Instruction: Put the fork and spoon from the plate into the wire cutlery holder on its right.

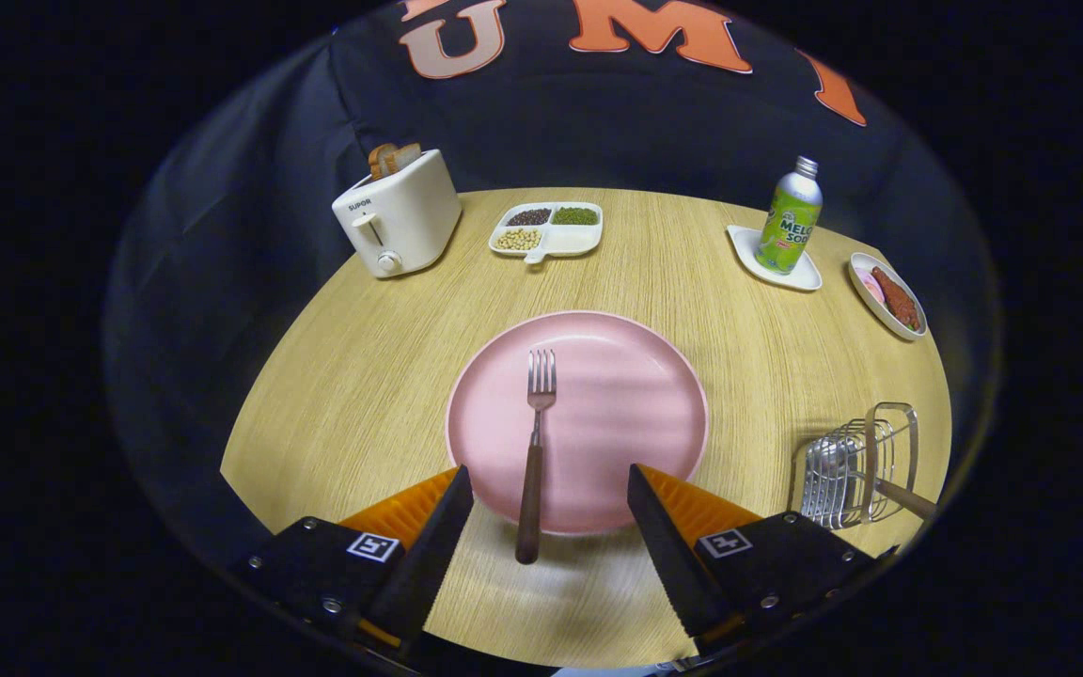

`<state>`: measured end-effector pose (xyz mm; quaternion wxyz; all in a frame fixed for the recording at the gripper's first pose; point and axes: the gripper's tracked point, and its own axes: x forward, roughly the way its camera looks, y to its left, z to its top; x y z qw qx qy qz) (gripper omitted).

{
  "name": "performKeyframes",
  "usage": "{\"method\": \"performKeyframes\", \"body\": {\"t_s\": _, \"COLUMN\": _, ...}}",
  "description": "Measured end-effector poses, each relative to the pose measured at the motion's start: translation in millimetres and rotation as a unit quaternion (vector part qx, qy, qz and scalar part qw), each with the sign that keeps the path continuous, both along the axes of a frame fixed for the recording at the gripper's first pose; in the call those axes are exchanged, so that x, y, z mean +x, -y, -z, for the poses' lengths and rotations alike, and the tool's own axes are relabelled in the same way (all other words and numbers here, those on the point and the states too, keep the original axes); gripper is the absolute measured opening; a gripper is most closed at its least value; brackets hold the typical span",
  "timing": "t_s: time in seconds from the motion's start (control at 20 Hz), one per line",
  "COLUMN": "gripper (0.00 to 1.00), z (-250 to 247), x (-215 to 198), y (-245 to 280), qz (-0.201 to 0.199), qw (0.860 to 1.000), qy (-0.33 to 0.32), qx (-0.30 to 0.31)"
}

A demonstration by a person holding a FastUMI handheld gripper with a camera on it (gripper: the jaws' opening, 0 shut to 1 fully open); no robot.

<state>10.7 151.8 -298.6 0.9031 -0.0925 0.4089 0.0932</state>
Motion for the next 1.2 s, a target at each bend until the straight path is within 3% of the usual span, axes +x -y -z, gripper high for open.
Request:
{"method": "performKeyframes", "body": {"t_s": 0.15, "gripper": 1.0, "z": 13, "x": 9, "y": -11, "qz": -0.003, "qw": 1.0, "qy": -0.008, "qx": 0.012}}
{"method": "performKeyframes", "body": {"t_s": 0.8, "gripper": 0.99, "z": 46, "x": 17, "y": 16, "qz": 0.018, "qw": 0.994, "qy": -0.001, "qx": -0.103}}
{"method": "performKeyframes", "body": {"t_s": 0.95, "gripper": 0.99, "z": 56, "x": 3, "y": 9, "qz": 0.04, "qw": 0.997, "qy": -0.037, "qx": -0.055}}
{"method": "performKeyframes", "body": {"t_s": 1.2, "gripper": 0.98, "z": 55, "x": 10, "y": 8, "qz": 0.061, "qw": 0.996, "qy": -0.033, "qx": -0.053}}
